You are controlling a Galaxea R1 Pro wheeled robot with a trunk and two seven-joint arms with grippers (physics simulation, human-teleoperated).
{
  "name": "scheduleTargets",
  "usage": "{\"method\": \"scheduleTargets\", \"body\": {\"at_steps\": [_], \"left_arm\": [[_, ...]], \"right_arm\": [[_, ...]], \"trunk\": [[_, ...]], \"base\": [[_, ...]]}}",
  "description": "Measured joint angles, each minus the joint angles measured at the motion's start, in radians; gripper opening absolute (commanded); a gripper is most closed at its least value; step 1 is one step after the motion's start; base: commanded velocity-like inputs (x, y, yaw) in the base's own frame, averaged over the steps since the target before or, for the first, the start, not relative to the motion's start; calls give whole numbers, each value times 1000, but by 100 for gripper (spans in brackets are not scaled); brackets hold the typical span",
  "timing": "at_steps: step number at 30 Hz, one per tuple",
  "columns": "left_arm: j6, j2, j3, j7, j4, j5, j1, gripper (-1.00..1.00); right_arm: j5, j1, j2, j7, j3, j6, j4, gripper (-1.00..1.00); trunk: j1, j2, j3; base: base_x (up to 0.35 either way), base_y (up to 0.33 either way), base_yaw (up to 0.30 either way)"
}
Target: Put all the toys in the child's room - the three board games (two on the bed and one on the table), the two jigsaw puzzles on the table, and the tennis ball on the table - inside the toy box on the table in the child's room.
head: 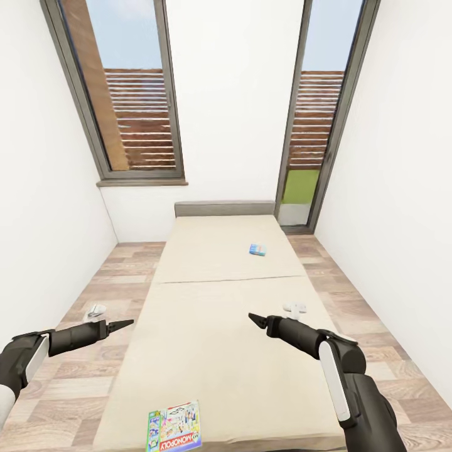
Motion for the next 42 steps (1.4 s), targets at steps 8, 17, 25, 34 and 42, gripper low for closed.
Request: {"method": "scheduleTargets", "body": {"at_steps": [8, 17, 25, 34, 42], "left_arm": [[0, 0, 0, 0, -1, 0, 0, 100], [0, 0, 1, -1, -1, -1, 0, 100], [0, 0, 0, -2, 0, -1, 0, 100], [0, 0, 0, -4, -1, -1, 0, 100], [-2, 0, 0, -9, -1, 0, 0, 100]], "right_arm": [[-2, 0, 0, 1, 0, -8, 1, 100], [-2, 0, 0, -1, 0, -9, 0, 100], [-4, 0, 0, -1, -1, -7, 0, 100], [-5, 0, 0, -1, -1, -6, 0, 100], [-4, 0, 0, -1, -1, -7, 0, 100]], "trunk": [[0, 0, 0], [0, 0, 0], [0, 0, 3], [0, 0, 13], [0, 0, 21]], "base": [[0, 10, 0], [0, 210, 0], [0, 281, -82], [-60, 282, -191], [-66, 113, -135]]}}
